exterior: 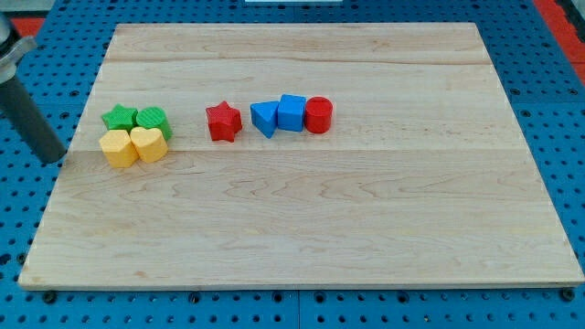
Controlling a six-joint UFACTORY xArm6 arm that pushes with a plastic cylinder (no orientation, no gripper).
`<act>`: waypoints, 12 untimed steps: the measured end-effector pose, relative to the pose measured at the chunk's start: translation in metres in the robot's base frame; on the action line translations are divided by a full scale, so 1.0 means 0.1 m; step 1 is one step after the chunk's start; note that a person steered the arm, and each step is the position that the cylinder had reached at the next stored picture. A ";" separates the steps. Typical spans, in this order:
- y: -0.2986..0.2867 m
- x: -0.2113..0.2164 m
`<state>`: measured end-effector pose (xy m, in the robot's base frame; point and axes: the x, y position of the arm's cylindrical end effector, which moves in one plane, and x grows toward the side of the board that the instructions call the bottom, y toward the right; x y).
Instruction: Move the yellow blocks right to the green blocks
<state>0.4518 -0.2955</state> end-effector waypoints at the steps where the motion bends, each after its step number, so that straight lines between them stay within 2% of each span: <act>1: 0.26 -0.04; 3: 1.00 -0.04; 4: 1.12 -0.04; 9: 0.96 0.36; 11: 1.07 0.20; 12: 0.83 0.01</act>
<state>0.4529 -0.2127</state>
